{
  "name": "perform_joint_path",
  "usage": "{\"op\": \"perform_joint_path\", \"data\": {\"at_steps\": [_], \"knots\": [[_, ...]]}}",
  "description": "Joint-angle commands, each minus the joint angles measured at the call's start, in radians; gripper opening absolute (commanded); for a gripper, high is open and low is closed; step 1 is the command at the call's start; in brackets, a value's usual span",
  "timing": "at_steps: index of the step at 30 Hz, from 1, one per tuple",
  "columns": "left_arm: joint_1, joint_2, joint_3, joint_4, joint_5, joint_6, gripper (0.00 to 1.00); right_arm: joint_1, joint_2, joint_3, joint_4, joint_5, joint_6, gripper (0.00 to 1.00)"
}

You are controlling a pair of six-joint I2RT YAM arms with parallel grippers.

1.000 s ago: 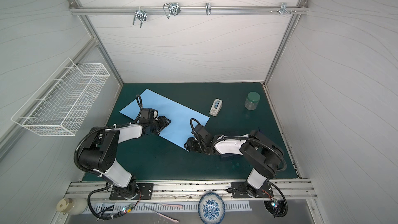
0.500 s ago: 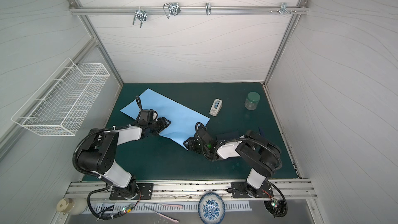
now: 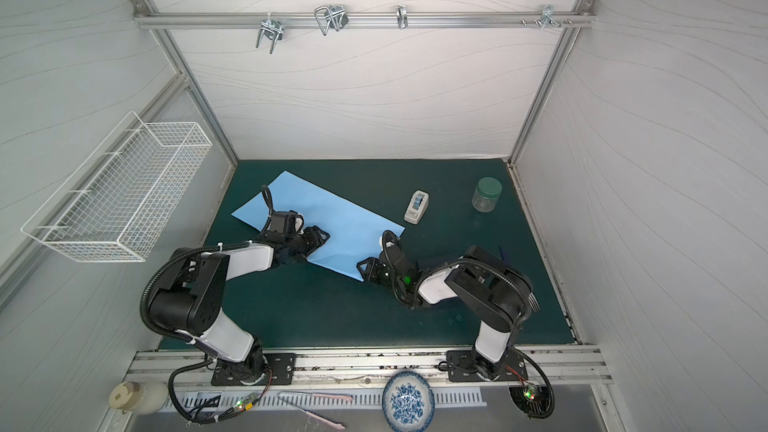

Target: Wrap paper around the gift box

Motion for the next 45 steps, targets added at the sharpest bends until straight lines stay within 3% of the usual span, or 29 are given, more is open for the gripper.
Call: {"op": "perform_joint_path", "data": {"at_steps": [1, 2, 4, 9, 14, 23, 26, 29, 34, 37, 39, 40, 41, 45], "knots": [[0.005, -0.007, -0.034, -0.048, 0.002, -0.013, 0.64, -0.037, -0.040, 0.051, -0.180, -0.007, 0.043, 0.18], [0.006, -0.023, -0.034, -0.046, 0.014, -0.024, 0.65, -0.053, -0.077, 0.057, -0.229, -0.017, 0.024, 0.09], [0.005, -0.061, -0.032, -0.039, 0.055, -0.053, 0.66, -0.076, -0.156, 0.091, -0.397, -0.036, -0.049, 0.00], [0.000, -0.183, -0.031, -0.020, 0.151, -0.138, 0.70, -0.164, -0.323, 0.148, -0.805, -0.156, -0.297, 0.00], [-0.007, -0.239, -0.018, -0.117, 0.095, -0.091, 0.71, -0.294, -0.333, 0.223, -1.074, -0.338, -0.512, 0.00], [-0.008, -0.225, 0.017, -0.173, 0.004, -0.053, 0.71, -0.430, -0.379, 0.342, -1.325, -0.409, -0.758, 0.00], [-0.019, -0.235, 0.018, -0.185, -0.011, -0.042, 0.71, -0.479, -0.399, 0.341, -1.327, -0.444, -0.765, 0.00], [-0.044, -0.232, 0.009, -0.185, -0.024, -0.041, 0.71, -0.488, -0.426, 0.335, -1.323, -0.349, -0.752, 0.00], [-0.112, -0.192, -0.001, -0.155, -0.039, -0.062, 0.71, -0.520, -0.380, 0.360, -1.273, -0.308, -0.721, 0.01], [-0.144, -0.196, -0.008, -0.139, -0.032, -0.090, 0.71, -0.535, -0.344, 0.392, -1.286, -0.233, -0.717, 0.11], [-0.181, -0.227, -0.014, -0.143, -0.029, -0.107, 0.71, -0.566, -0.370, 0.387, -1.291, -0.181, -0.711, 0.26], [-0.215, -0.250, -0.022, -0.144, -0.030, -0.119, 0.71, -0.587, -0.399, 0.375, -1.288, -0.160, -0.698, 0.35], [-0.253, -0.276, -0.026, -0.146, -0.034, -0.135, 0.72, -0.608, -0.428, 0.360, -1.284, -0.138, -0.685, 0.54], [-0.487, -0.339, -0.019, -0.142, -0.098, -0.207, 0.75, -0.667, -0.543, 0.283, -1.282, -0.054, -0.629, 0.89]]}}
